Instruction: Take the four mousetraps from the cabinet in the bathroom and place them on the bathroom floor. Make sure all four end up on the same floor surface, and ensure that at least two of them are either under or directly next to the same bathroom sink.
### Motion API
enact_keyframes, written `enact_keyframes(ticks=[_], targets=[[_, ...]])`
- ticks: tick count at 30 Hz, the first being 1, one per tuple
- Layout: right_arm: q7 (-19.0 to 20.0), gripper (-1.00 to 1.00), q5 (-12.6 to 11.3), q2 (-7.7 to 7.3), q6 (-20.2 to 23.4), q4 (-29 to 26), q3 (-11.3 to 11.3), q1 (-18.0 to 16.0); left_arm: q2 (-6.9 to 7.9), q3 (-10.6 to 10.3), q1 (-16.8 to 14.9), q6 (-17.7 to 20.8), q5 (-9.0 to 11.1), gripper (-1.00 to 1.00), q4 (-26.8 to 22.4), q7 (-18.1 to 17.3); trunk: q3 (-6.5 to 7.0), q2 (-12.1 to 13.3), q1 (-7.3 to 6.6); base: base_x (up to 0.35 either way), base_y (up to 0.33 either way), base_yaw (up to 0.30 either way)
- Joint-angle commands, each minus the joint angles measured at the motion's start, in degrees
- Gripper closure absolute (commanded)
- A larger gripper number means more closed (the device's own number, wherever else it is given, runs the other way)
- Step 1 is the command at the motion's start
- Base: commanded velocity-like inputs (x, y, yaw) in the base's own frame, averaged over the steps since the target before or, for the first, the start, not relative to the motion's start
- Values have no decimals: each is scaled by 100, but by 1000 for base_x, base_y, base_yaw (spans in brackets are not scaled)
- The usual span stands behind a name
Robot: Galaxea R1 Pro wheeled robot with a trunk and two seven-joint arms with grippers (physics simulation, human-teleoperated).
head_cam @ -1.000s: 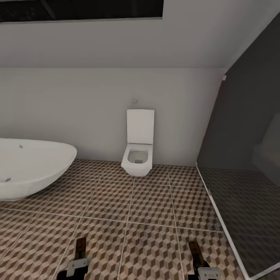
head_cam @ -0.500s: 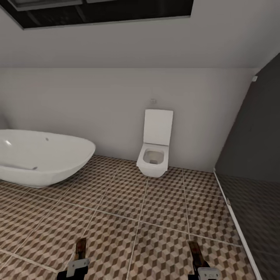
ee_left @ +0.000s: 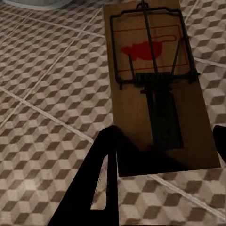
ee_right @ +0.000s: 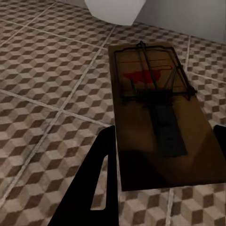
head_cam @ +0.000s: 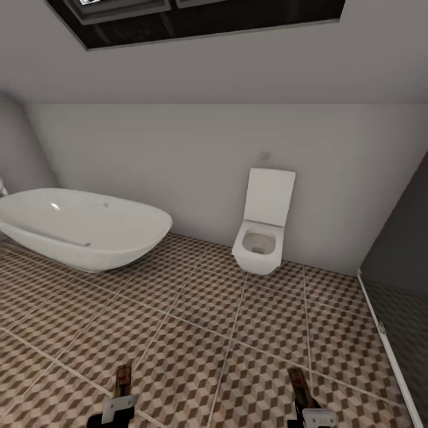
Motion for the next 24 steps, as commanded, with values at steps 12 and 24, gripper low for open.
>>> enact_keyframes(ticks=[12, 24], targets=[[-57, 100, 7, -1, -8, -2, 47, 0, -7, -34, -8, -9, -38, 100, 21, 55, -5, -3, 0, 0, 0, 285], [-57, 100, 7, -1, -8, -3, 46, 0, -7, -34, -8, -2, -38, 100, 21, 55, -5, -3, 0, 0, 0, 284]])
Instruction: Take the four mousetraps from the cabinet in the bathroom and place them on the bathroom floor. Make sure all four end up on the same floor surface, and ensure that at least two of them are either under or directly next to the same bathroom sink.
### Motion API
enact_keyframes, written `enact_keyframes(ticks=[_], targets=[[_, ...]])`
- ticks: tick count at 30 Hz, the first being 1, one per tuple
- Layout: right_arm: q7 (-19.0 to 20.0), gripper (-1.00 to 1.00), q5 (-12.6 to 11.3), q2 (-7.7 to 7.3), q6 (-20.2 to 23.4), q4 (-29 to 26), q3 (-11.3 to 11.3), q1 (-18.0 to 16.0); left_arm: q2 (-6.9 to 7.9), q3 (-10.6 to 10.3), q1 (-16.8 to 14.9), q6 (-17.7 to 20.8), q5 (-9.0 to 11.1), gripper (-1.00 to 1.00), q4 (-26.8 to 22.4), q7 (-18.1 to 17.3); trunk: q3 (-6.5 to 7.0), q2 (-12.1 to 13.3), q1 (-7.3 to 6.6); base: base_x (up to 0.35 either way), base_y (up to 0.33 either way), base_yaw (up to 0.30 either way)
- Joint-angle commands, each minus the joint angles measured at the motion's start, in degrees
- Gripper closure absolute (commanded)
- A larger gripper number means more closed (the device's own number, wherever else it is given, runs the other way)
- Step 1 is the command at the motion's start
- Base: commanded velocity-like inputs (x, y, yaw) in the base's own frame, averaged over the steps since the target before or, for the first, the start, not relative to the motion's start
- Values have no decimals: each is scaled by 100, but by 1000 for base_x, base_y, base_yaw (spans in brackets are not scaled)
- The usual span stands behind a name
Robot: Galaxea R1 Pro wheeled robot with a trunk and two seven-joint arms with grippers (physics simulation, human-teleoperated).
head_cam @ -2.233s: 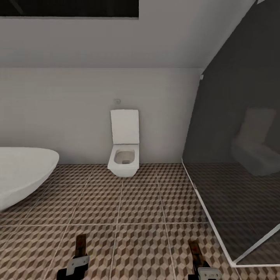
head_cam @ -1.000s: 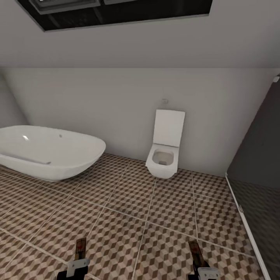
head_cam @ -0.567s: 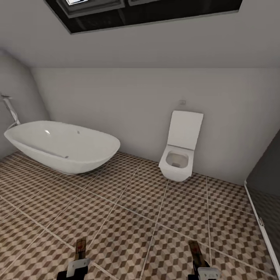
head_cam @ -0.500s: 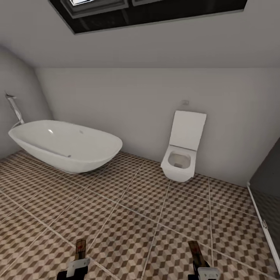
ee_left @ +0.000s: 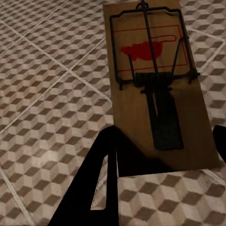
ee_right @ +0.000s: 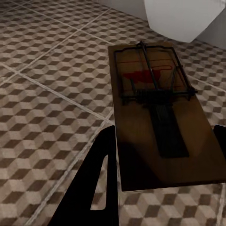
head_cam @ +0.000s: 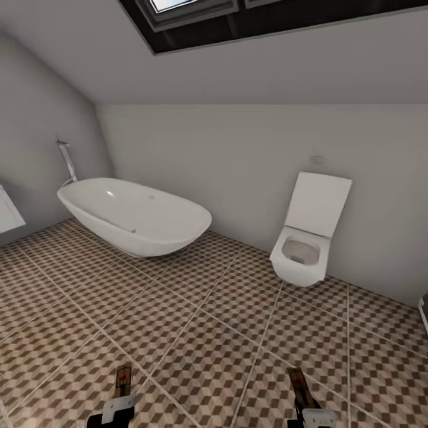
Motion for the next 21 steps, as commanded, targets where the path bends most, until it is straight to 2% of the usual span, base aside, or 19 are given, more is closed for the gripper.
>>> enact_keyframes(ticks=[1, 21], targets=[[-55, 100, 8, -1, -8, 3, 48, -2, -7, -34, -8, -8, -38, 100, 21, 55, -5, -3, 0, 0, 0, 284], [-52, 100, 8, -1, 9, 10, 52, -5, 1, -34, -8, -7, -34, 100, 21, 55, -7, -3, 0, 0, 0, 285]])
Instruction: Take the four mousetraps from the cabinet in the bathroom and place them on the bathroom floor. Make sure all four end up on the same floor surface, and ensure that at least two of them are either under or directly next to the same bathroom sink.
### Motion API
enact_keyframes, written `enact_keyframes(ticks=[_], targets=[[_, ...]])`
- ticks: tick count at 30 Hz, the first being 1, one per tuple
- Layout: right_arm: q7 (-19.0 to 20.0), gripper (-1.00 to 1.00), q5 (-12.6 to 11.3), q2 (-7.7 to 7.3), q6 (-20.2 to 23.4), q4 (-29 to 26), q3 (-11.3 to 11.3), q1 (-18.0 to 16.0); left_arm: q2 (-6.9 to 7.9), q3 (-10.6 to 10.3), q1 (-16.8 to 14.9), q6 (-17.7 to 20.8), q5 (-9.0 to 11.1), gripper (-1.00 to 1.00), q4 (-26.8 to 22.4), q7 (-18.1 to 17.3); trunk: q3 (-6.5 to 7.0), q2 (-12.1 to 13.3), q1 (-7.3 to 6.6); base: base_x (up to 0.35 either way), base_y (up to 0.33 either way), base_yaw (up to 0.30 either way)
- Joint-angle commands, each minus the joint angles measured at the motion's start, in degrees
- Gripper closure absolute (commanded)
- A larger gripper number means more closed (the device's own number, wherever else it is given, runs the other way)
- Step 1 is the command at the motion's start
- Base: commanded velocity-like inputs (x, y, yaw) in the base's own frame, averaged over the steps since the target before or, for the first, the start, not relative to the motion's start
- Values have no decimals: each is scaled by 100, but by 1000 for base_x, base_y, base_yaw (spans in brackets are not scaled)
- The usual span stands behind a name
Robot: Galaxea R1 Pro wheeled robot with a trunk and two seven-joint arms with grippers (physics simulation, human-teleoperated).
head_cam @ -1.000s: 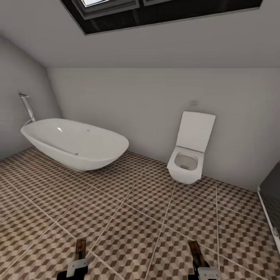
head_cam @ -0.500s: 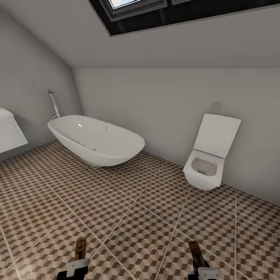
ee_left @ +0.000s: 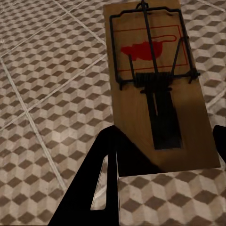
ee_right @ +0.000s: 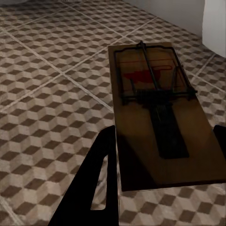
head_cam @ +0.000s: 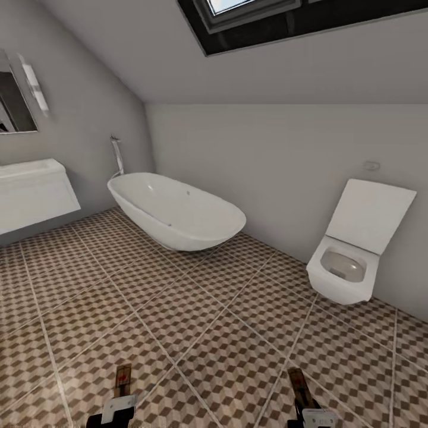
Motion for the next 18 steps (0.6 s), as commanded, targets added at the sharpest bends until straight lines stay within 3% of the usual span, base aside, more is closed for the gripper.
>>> enact_keyframes(ticks=[1, 18], targets=[[-55, 100, 8, -1, -8, 2, 48, -1, -6, -31, -7, -8, -43, 100, 20, 56, -7, -3, 0, 0, 0, 285], [-55, 100, 8, -1, -8, 2, 41, -2, -1, -31, -7, -8, -37, 100, 20, 56, -43, -3, 0, 0, 0, 285]])
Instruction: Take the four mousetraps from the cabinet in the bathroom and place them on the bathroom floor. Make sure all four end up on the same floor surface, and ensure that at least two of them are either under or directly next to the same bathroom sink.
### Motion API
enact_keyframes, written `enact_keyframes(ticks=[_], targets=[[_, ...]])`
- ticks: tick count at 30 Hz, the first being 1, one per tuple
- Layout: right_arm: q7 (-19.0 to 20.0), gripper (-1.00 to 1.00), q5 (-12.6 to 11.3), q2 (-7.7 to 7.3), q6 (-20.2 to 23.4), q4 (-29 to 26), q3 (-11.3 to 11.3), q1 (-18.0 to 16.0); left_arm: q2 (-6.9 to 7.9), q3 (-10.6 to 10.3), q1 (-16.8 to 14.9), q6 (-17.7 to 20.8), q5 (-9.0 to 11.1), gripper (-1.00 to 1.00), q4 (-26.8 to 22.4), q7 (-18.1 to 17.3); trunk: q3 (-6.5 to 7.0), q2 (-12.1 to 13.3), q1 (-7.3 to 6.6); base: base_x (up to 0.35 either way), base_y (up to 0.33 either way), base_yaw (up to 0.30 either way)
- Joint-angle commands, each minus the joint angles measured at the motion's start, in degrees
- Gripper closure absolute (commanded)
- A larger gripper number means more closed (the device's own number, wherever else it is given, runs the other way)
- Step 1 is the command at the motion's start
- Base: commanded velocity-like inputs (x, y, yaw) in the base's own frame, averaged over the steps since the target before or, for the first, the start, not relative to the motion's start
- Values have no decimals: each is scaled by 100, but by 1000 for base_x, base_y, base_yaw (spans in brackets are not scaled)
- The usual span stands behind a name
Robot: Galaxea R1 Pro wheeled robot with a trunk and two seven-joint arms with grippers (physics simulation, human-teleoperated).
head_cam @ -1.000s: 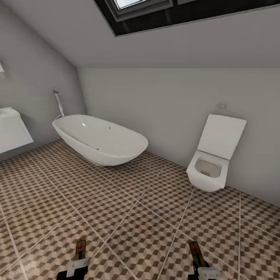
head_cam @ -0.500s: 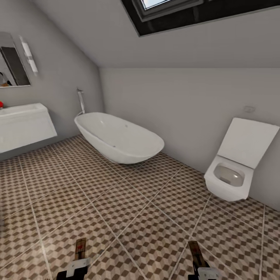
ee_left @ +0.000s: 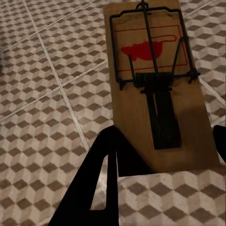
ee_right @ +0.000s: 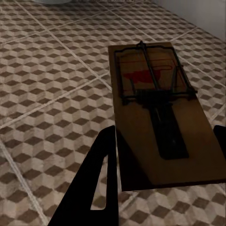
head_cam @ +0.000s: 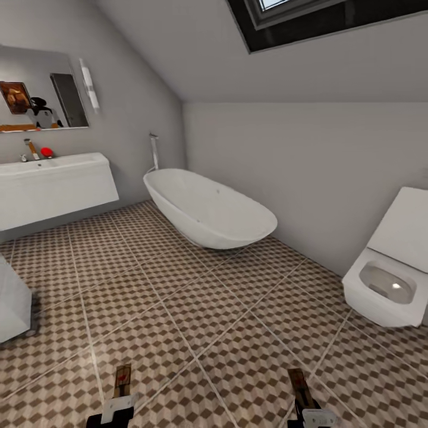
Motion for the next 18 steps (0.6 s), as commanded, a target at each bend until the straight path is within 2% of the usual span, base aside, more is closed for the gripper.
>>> enact_keyframes(ticks=[1, 18], targets=[[-55, 100, 8, -1, -8, 2, 47, -1, -5, -28, -7, -7, -45, 100, 18, 56, -7, -3, 0, 0, 0, 285], [-57, 100, 8, -1, -8, 2, 50, -1, -2, -28, -7, -7, -45, 100, 18, 56, -45, -3, 0, 0, 0, 285]])
